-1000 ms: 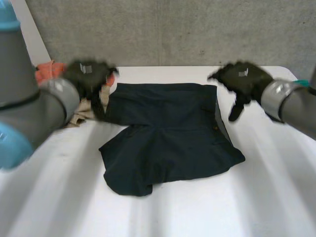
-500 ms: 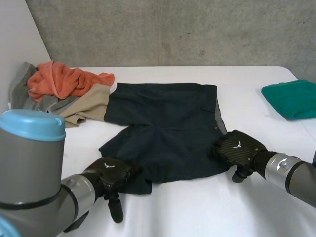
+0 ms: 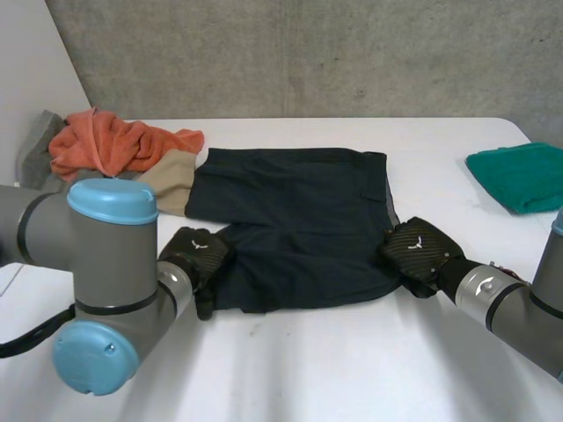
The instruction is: Fold the laundry.
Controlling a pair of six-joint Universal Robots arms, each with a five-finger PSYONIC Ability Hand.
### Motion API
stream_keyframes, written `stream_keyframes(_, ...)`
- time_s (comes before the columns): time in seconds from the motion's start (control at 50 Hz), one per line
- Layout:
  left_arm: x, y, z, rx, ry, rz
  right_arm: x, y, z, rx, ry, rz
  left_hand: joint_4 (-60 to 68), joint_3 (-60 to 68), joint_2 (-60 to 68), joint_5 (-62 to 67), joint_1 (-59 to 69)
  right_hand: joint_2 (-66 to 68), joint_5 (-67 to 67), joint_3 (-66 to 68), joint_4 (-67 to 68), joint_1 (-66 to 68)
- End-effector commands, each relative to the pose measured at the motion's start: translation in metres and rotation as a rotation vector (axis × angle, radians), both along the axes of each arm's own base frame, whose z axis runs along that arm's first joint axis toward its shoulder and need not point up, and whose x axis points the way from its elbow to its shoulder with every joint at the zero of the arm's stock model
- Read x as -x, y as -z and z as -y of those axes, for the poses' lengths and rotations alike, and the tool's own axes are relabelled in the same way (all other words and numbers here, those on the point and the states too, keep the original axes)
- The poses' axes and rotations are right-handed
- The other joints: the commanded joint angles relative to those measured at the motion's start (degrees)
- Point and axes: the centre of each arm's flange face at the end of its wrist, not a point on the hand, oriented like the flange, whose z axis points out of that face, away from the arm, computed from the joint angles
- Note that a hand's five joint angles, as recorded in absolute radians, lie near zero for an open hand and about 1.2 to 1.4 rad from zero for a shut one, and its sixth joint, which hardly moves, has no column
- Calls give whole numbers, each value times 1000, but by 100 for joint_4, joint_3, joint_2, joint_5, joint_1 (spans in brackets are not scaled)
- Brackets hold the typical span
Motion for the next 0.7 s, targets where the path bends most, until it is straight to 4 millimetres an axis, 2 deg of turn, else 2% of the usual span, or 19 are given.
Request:
stream_keyframes(0.02, 9, 8, 5, 48, 48, 23, 0, -5, -4, -23, 22, 18, 2503, 2554, 2494, 2513, 2446, 1359, 1262, 1255, 1198, 1813)
stream_keyframes(0.1, 10, 7, 1, 41, 67, 11, 3, -18, -9, -34, 40, 8, 5409, 5460, 5400, 5418, 5352, 1359, 1262, 1255, 1198, 1813)
stream_keyframes(0.14, 9, 3, 0, 45, 66, 8, 5, -24, -11, -43, 49, 1, 5986, 6037, 5978, 5996, 5930, 1359, 1262, 1255, 1198, 1813)
stream_keyframes(0.24, -1, -16, -15, 25, 67, 17, 16, -41, -23, -104, 73, -59, 6054, 6105, 6046, 6064, 5998, 1359, 1262, 1255, 1198, 1813)
stream_keyframes(0.32, -15, -36, -44, -53, 98, 52, 28, -57, -48, -189, 56, -187, 6054, 6105, 6046, 6064, 5998, 1359, 1262, 1255, 1198, 1813)
stream_keyframes(0.34, -19, -44, -58, -95, 123, 62, 33, -61, -60, -243, 31, -250, 6054, 6105, 6046, 6064, 5998, 1359, 1262, 1255, 1198, 1813)
stream_keyframes(0.4, -25, -54, -82, -177, 183, 71, 41, -67, -78, -321, -17, -342, 6054, 6105, 6046, 6064, 5998, 1359, 1262, 1255, 1198, 1813)
stream_keyframes(0.42, -26, -59, -95, -229, 228, 70, 45, -70, -85, -368, -59, -385, 6054, 6105, 6046, 6064, 5998, 1359, 1262, 1255, 1198, 1813)
stream_keyframes(0.46, -28, -64, -105, -279, 263, 67, 46, -74, -90, -384, -108, -415, 6054, 6105, 6046, 6064, 5998, 1359, 1262, 1255, 1198, 1813)
stream_keyframes(0.5, -28, -66, -112, -343, 294, 64, 42, -77, -85, -345, -130, -406, 6054, 6105, 6046, 6064, 5998, 1359, 1262, 1255, 1198, 1813)
stream_keyframes(0.54, -25, -68, -108, -336, 304, 47, 39, -76, -77, -338, -108, -377, 6054, 6105, 6046, 6064, 5998, 1359, 1262, 1255, 1198, 1813)
stream_keyframes(0.6, -19, -65, -81, -286, 265, 26, 32, -75, -57, -321, -43, -305, 6054, 6105, 6046, 6064, 5998, 1359, 1262, 1255, 1198, 1813)
stream_keyframes(0.62, -17, -64, -71, -265, 248, 21, 30, -75, -51, -315, -25, -284, 6054, 6105, 6046, 6064, 5998, 1359, 1262, 1255, 1198, 1813)
stream_keyframes(0.64, -14, -65, -51, -214, 214, 6, 26, -76, -40, -296, 5, -244, 6054, 6105, 6046, 6064, 5998, 1359, 1262, 1255, 1198, 1813)
stream_keyframes(0.7, -5, -70, -19, -125, 176, -29, 19, -77, -22, -258, 51, -181, 6054, 6105, 6046, 6064, 5998, 1359, 1262, 1255, 1198, 1813)
